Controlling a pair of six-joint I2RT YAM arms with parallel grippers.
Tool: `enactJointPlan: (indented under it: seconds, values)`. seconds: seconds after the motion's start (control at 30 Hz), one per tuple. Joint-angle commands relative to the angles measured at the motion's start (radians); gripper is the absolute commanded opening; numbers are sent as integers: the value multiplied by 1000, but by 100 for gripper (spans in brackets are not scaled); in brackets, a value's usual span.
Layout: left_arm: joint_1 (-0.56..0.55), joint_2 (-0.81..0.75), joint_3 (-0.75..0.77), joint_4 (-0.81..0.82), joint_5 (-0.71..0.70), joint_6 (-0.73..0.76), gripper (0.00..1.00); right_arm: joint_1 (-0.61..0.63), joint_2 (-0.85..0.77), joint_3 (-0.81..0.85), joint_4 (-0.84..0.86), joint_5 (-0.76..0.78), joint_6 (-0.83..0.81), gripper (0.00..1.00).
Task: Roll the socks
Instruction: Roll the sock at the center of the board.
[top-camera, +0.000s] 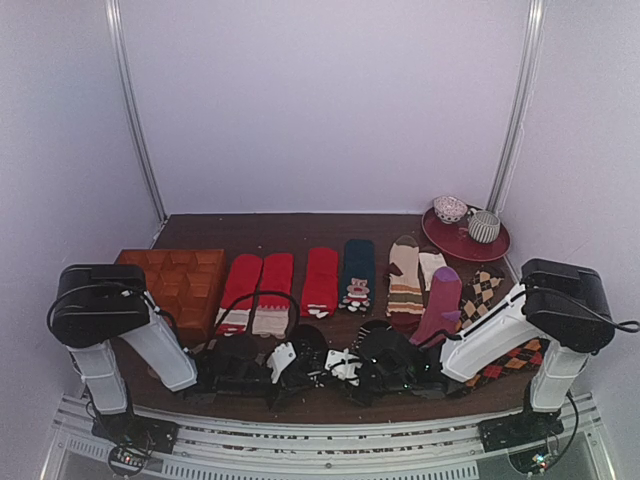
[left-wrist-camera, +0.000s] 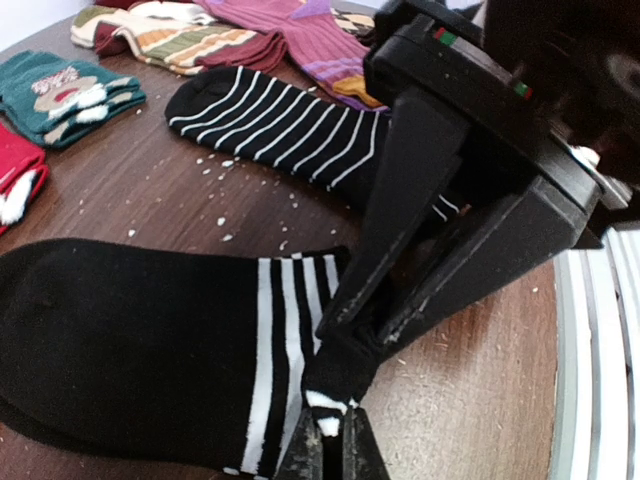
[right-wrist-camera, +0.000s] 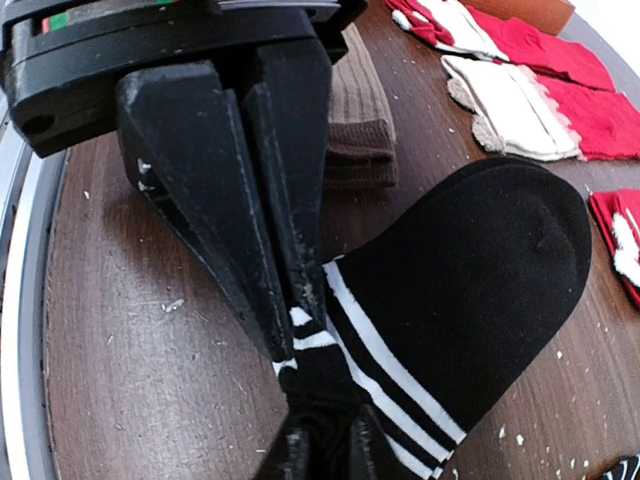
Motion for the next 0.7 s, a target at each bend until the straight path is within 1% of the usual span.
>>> enactJointPlan:
  seconds: [0.0,0.07,0.1,0.13,0.17,0.23,0.27,0.3,0.4,0.5,0.57,0.67]
  values:
    - [-6,30,-43,-152,29,1,9,-6,35,43,-62,34,64,9]
    - [-6,-1,-55,-150,12,12,24,-20,33,64,-112,0,110,7]
    - [-6,-26,-64,-150,-1,18,36,-27,31,70,-137,-22,136,6]
    - [-6,-58,-72,-155,-11,27,54,-34,26,82,-165,-40,166,6]
    - [-6,-97,-79,-170,-24,35,61,-41,24,97,-200,-56,193,6]
    - [-10,-177,-95,-201,-47,59,71,-51,27,139,-292,-91,246,6]
    - [-13,-218,-97,-222,-59,74,82,-58,35,168,-352,-107,274,6]
    - [-15,-253,-96,-255,-69,88,89,-66,46,198,-415,-127,305,6]
    - [-27,-328,-94,-293,-93,129,92,-103,87,272,-553,-200,399,6]
    - [-44,-355,-107,-258,-124,174,92,-141,109,300,-613,-328,471,6]
    - [-46,-352,-110,-233,-129,206,91,-152,114,312,-647,-372,501,7]
    - [-46,-324,-88,-216,-124,256,85,-169,130,338,-701,-423,541,7]
